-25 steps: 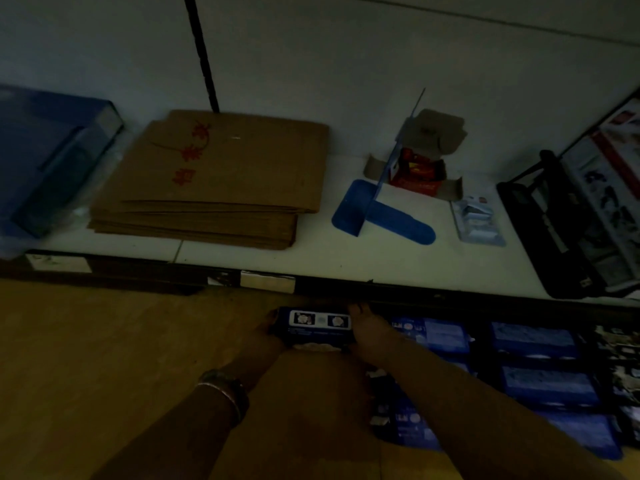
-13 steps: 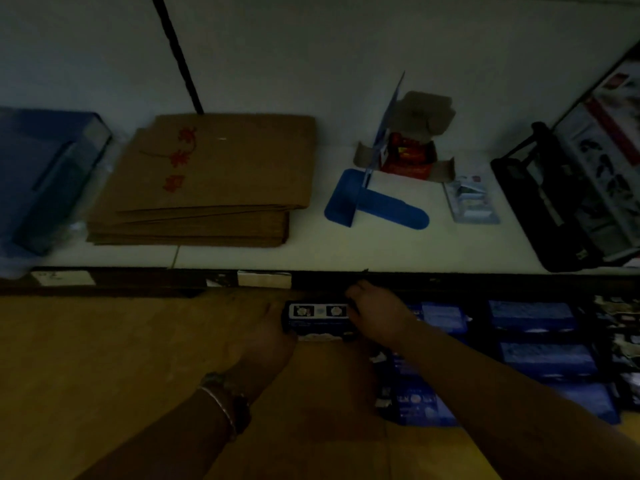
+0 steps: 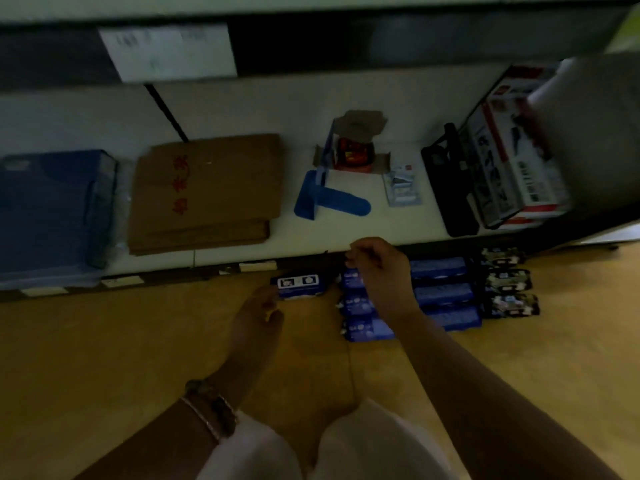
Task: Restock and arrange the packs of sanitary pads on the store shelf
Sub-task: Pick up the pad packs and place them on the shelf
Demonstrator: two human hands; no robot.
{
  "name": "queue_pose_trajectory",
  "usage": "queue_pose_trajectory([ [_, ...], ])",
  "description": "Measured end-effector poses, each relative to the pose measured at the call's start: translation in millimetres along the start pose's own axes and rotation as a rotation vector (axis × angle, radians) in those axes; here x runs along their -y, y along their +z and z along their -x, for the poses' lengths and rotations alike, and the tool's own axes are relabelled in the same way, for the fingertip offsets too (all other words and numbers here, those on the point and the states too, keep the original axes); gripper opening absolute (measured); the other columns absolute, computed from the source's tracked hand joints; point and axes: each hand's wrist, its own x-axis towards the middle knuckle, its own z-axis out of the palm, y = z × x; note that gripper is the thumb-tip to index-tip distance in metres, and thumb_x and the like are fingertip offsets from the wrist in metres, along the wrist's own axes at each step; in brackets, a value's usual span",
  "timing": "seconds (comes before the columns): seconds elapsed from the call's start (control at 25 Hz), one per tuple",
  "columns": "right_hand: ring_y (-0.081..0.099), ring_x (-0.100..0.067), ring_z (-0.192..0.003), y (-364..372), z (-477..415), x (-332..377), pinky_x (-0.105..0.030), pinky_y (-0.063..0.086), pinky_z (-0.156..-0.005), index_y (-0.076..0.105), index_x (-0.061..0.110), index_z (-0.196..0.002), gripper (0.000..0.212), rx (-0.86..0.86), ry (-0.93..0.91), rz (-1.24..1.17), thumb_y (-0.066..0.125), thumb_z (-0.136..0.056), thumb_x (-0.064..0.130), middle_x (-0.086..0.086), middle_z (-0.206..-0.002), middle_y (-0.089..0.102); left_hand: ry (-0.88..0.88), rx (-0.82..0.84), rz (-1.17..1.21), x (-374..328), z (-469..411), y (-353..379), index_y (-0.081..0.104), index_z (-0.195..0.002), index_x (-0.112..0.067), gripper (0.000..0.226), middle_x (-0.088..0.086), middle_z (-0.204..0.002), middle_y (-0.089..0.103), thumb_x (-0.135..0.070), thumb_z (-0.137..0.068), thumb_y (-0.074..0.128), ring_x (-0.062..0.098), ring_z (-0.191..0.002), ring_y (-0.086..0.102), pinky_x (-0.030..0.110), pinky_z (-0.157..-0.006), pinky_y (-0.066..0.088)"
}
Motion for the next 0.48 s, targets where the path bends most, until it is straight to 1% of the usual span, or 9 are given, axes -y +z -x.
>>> queue_pose_trajectory([
  [0.08,0.062,0.003,-0.067,-30.1,29.7,57.5,-0.012,0.049,-0.066,0.058,0.019,-0.081,0.025,-0.026,-0.009,-0.084,0.05,-0.092,-0.002,0.0,-0.077,0.063,0.035,-0.011,0.054,-43.8,34.5,-19.7,0.05,-0.124,0.002,0.036,0.017,-0.12,0.057,0.008,-0.089,0.049,0.012,-0.098,0.054,0.011,-0.072,0.041],
  [0.12,0.061,0.005,-0.064,-45.9,44.2,87.9,-0.01,0.048,-0.064,0.058,0.02,-0.08,0.027,-0.045,-0.018,-0.12,0.049,-0.092,-0.003,0.001,-0.075,0.063,0.051,-0.015,0.075,-66.8,51.8,-29.6,0.051,-0.123,0.004,0.034,0.018,-0.117,0.058,0.008,-0.088,0.05,0.008,-0.094,0.056,0.01,-0.073,0.041],
  [0.16,0.061,0.005,-0.063,-61.3,60.1,118.4,-0.01,0.047,-0.063,0.058,0.021,-0.08,0.028,-0.064,-0.024,-0.142,0.05,-0.092,-0.003,0.001,-0.074,0.063,0.059,-0.018,0.089,-89.2,71.0,-38.6,0.053,-0.12,0.005,0.033,0.019,-0.115,0.059,0.009,-0.088,0.051,0.009,-0.095,0.06,0.013,-0.077,0.043],
  [0.2,0.061,0.004,-0.061,-74.0,74.2,145.6,-0.009,0.047,-0.063,0.058,0.021,-0.081,0.028,-0.082,-0.038,-0.156,0.05,-0.092,-0.003,0.0,-0.073,0.063,0.06,-0.031,0.096,-109.7,88.7,-46.0,0.055,-0.117,0.004,0.031,0.019,-0.113,0.06,0.009,-0.087,0.052,0.016,-0.098,0.061,0.017,-0.082,0.045],
  [0.24,0.06,0.003,-0.06,-85.5,87.1,170.8,-0.01,0.047,-0.062,0.058,0.02,-0.081,0.027,-0.095,-0.053,-0.173,0.05,-0.091,-0.004,0.0,-0.072,0.063,0.065,-0.043,0.094,-130.8,105.4,-53.0,0.057,-0.114,0.003,0.028,0.018,-0.11,0.062,0.008,-0.087,0.054,0.023,-0.099,0.061,0.018,-0.084,0.046],
  [0.32,0.06,-0.001,-0.06,-111.0,113.1,222.7,-0.012,0.048,-0.062,0.059,0.019,-0.083,0.026,-0.103,-0.077,-0.211,0.05,-0.091,-0.004,0.001,-0.07,0.064,0.062,-0.067,0.08,-178.5,141.9,-70.0,0.061,-0.111,0.001,0.026,0.016,-0.109,0.064,0.005,-0.086,0.056,0.022,-0.096,0.06,0.011,-0.08,0.043],
  [0.36,0.06,-0.003,-0.059,-123.2,125.8,246.0,-0.013,0.048,-0.061,0.06,0.018,-0.083,0.026,-0.112,-0.097,-0.23,0.05,-0.091,-0.005,0.004,-0.067,0.065,0.044,-0.078,0.073,-201.2,160.9,-79.1,0.062,-0.111,0.0,0.026,0.014,-0.11,0.064,0.004,-0.086,0.056,0.022,-0.098,0.06,0.013,-0.083,0.043],
  [0.44,0.06,-0.005,-0.056,-148.0,146.2,289.5,-0.015,0.048,-0.059,0.061,0.016,-0.082,0.026,-0.143,-0.15,-0.269,0.051,-0.09,-0.006,0.007,-0.062,0.065,0.04,-0.072,0.084,-243.9,195.7,-96.9,0.061,-0.112,-0.006,0.027,0.013,-0.112,0.063,0.001,-0.087,0.056,0.026,-0.103,0.059,0.031,-0.096,0.044],
  [0.48,0.059,-0.005,-0.055,-159.8,154.5,308.4,-0.015,0.048,-0.058,0.061,0.016,-0.082,0.026,-0.154,-0.176,-0.272,0.052,-0.089,-0.007,0.007,-0.061,0.065,0.049,-0.06,0.109,-265.3,212.5,-104.9,0.059,-0.111,-0.011,0.028,0.011,-0.11,0.063,0.002,-0.088,0.054,0.028,-0.102,0.059,0.038,-0.096,0.045],
])
